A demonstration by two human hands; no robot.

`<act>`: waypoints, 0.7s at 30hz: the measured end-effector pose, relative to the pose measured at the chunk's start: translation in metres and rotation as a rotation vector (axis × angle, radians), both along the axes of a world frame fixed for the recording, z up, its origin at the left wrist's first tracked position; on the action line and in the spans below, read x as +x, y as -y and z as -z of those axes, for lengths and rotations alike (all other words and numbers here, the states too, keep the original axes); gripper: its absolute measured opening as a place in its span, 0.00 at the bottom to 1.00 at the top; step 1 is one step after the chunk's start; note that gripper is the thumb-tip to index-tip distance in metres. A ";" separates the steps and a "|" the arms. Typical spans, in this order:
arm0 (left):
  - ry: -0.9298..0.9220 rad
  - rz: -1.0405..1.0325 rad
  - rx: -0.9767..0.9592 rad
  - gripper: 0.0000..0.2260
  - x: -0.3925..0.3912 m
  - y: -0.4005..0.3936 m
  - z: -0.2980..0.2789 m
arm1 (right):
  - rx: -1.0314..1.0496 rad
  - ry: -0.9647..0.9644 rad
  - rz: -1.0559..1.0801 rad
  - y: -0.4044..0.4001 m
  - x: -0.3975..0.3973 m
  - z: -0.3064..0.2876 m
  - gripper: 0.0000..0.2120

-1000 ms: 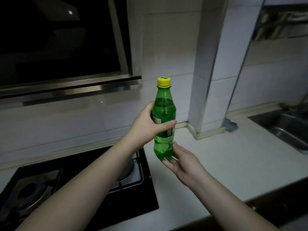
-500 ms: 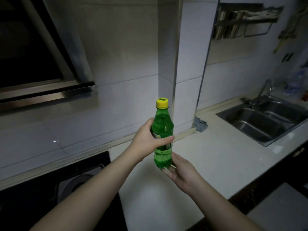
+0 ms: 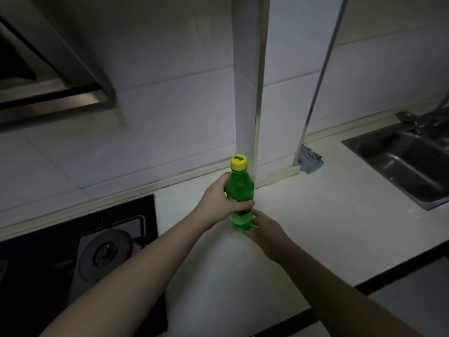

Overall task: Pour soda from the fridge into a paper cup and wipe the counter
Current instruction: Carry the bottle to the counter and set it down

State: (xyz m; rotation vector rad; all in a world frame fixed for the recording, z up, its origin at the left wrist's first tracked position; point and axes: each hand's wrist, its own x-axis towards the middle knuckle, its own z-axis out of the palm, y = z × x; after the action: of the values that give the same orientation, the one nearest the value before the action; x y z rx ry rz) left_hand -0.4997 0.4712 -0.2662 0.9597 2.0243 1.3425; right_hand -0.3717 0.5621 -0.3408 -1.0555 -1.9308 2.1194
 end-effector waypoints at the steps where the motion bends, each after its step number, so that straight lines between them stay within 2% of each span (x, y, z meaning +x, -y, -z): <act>1: 0.010 -0.013 -0.012 0.26 -0.001 -0.003 0.008 | 0.048 0.037 -0.033 -0.002 -0.005 0.012 0.17; 3: 0.018 -0.033 -0.034 0.26 -0.002 -0.009 0.023 | 0.029 0.073 -0.072 -0.011 -0.015 0.040 0.16; 6: 0.015 -0.059 -0.071 0.26 -0.004 -0.014 0.047 | 0.079 0.079 -0.143 -0.019 -0.017 0.058 0.21; 10: -0.004 -0.081 -0.121 0.28 -0.006 -0.016 0.076 | 0.286 0.091 -0.093 -0.018 -0.018 0.072 0.10; 12: -0.008 -0.092 -0.144 0.30 -0.006 -0.015 0.090 | 0.380 0.091 -0.096 -0.016 -0.025 0.081 0.09; 17: -0.018 -0.129 -0.206 0.32 -0.001 -0.013 0.114 | 0.588 0.161 -0.115 -0.014 -0.032 0.103 0.16; 21: -0.025 -0.150 -0.217 0.31 0.000 -0.013 0.121 | 0.698 0.170 -0.128 -0.016 -0.031 0.111 0.16</act>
State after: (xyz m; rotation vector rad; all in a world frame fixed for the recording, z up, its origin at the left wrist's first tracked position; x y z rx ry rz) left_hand -0.5001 0.4839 -0.3868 0.7442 2.2436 1.1594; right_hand -0.4027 0.5777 -0.4520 -0.9844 -2.5743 1.2278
